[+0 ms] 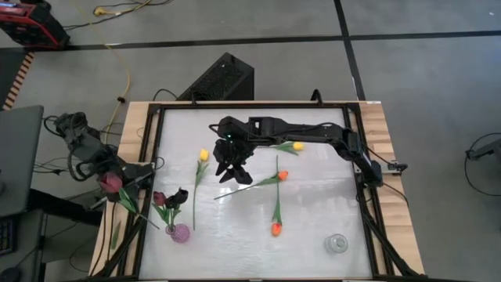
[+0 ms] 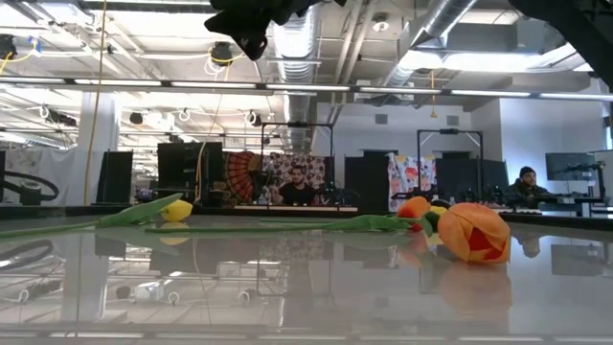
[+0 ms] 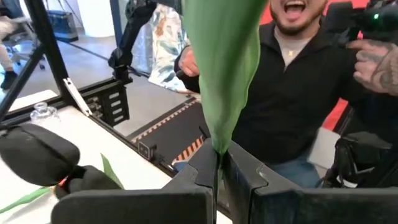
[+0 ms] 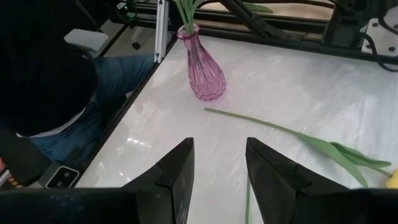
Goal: Sort flowers into vase by color
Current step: Put the maroon flower into the pink flower vase
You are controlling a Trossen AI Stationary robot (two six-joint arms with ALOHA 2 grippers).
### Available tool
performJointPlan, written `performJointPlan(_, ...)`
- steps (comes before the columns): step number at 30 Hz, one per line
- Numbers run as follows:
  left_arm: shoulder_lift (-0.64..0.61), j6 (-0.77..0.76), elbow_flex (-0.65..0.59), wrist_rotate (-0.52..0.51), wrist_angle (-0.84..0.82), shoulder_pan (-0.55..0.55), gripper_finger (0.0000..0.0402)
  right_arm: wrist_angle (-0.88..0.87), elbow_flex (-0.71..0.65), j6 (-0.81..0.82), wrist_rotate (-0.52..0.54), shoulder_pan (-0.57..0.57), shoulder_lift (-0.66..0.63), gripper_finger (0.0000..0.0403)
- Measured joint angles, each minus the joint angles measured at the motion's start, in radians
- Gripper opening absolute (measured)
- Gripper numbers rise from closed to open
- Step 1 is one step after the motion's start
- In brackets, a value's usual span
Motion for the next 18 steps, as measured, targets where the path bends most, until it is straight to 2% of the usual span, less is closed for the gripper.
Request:
performJointPlan(4, 0.008, -0.008, -0.073, -0.036, 0.106, -0.057, 0.0, 0.0, 0.0, -0.04, 0.0, 0.0, 0.0, 0.017)
performJointPlan(10, 0.006, -0.013, -0.112, -0.173, 0.097, -0.126, 0.0, 0.001, 0.0, -0.053, 0.0, 0.0, 0.0, 0.017)
performJointPlan(18, -0.001, 0.058, -0.079, -0.182, 0.074, -0.155, 0.0, 0.001, 0.0, -0.048, -0.001, 0.0, 0.0, 0.017)
